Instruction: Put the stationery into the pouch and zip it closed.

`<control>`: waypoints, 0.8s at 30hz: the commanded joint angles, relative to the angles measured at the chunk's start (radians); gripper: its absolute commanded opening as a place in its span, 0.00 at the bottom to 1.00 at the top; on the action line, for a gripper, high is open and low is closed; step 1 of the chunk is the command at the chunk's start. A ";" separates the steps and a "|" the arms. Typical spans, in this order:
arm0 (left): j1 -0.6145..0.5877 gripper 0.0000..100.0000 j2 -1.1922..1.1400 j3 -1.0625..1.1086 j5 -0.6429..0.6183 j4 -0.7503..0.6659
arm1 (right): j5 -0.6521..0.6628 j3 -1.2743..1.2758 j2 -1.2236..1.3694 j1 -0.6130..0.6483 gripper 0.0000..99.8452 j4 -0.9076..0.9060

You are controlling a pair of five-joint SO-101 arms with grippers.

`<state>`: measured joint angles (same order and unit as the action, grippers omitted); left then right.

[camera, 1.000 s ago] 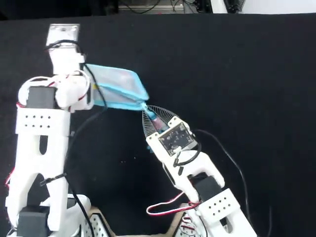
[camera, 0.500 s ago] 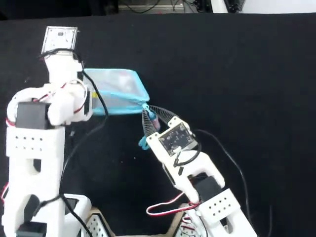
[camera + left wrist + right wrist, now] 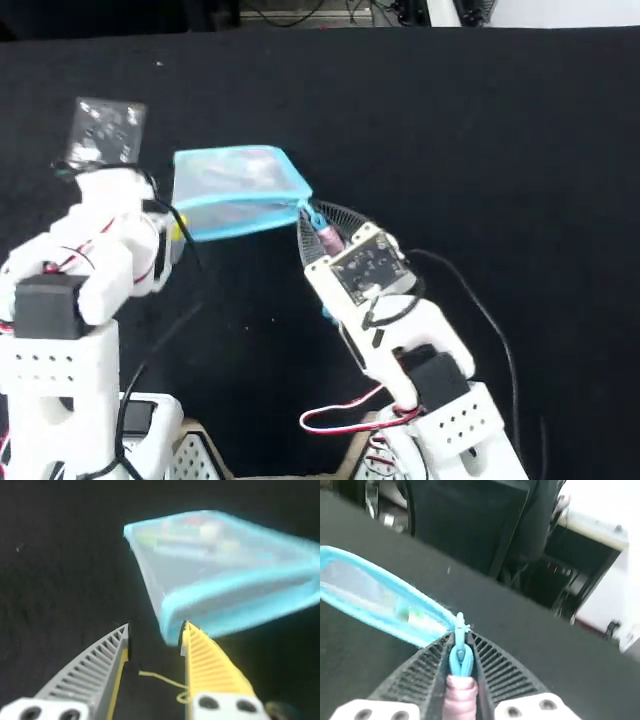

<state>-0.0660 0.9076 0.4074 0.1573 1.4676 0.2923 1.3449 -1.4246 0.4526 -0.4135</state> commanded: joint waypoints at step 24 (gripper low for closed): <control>-0.076 0.17 0.463 0.205 0.117 -0.069 | 0.057 -0.667 0.481 0.021 0.01 -0.236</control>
<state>-0.1933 1.4016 0.5347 0.2631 1.5290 0.3414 0.7465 -0.9444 0.4480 -0.6406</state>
